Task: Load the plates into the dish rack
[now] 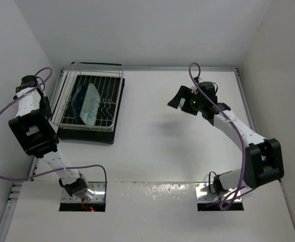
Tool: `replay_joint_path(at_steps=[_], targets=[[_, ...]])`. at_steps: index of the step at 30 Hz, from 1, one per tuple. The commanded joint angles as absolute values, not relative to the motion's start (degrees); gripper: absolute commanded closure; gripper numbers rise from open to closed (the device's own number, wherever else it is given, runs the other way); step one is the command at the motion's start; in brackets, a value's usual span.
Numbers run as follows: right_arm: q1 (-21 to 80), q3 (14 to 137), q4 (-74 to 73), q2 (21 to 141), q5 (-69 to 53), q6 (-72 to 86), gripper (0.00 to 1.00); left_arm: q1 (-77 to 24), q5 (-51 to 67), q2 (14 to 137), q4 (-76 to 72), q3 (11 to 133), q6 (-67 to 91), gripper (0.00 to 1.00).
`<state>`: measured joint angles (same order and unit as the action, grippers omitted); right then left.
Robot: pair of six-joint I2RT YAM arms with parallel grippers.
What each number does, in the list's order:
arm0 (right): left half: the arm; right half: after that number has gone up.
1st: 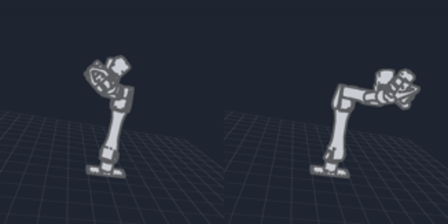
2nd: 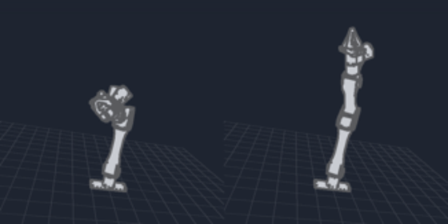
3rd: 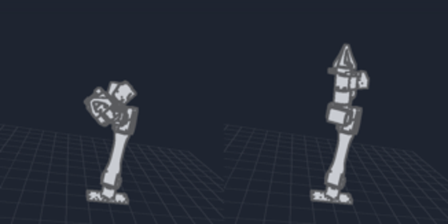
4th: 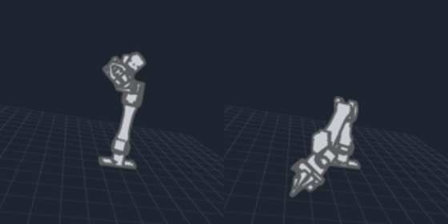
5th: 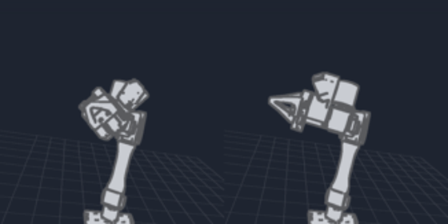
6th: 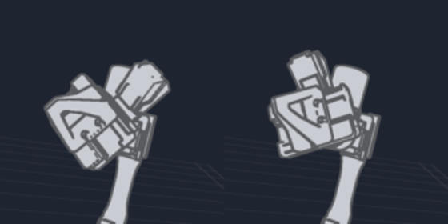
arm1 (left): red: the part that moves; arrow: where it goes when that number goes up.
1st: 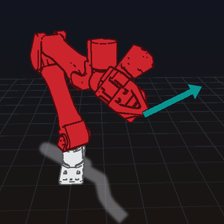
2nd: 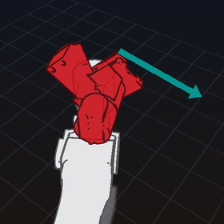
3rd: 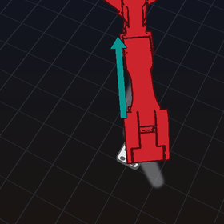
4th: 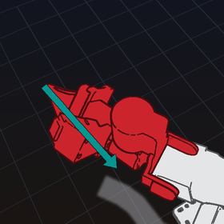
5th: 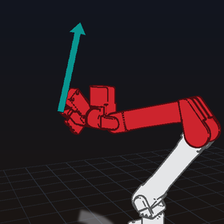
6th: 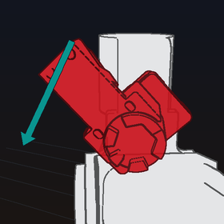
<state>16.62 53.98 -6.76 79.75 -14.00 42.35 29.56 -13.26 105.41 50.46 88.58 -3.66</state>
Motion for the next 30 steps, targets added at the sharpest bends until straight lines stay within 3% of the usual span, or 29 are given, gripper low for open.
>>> replay_joint_path(at_steps=[1,5,12,19,23,26,27,30], targets=[[14.15,58.0,-9.4,82.35,-11.27,44.56,0.11,28.83,-12.56,103.54,53.17,88.15,-2.46,0.56],[9.42,61.42,-14.58,88.3,-5.2,45.17,0.13,28.83,-16.33,102.39,53.17,90.16,-2.46,0.56],[2.2,69.16,-19.16,101.15,4.89,48.59,0.22,28.31,-21.62,99.94,53.7,101.84,-1.93,0.44],[-2.98,86.38,-23.64,122.22,4.84,50.54,0.23,19.08,-14.42,94.22,54.23,106.44,-4.3,0.37],[-4.13,91.13,-22.77,127.61,2.38,50.97,0.26,13.11,-10.21,91.24,54.23,106.44,-6.85,0.33],[-5.18,89.49,-20.31,129.37,0.26,52.82,0.51,10.47,-5.37,89.91,54.23,107.57,-8.34,0.3],[-5.45,88.78,-19.26,129.37,-0.95,53.17,0.72,8.54,-2.66,89.91,54.75,108.36,-8.87,0.27],[-5.71,84.73,-16.88,127.97,-1.32,54.05,1.0,4.33,3.13,90.43,57.3,110.9,-11.16,0.22]])
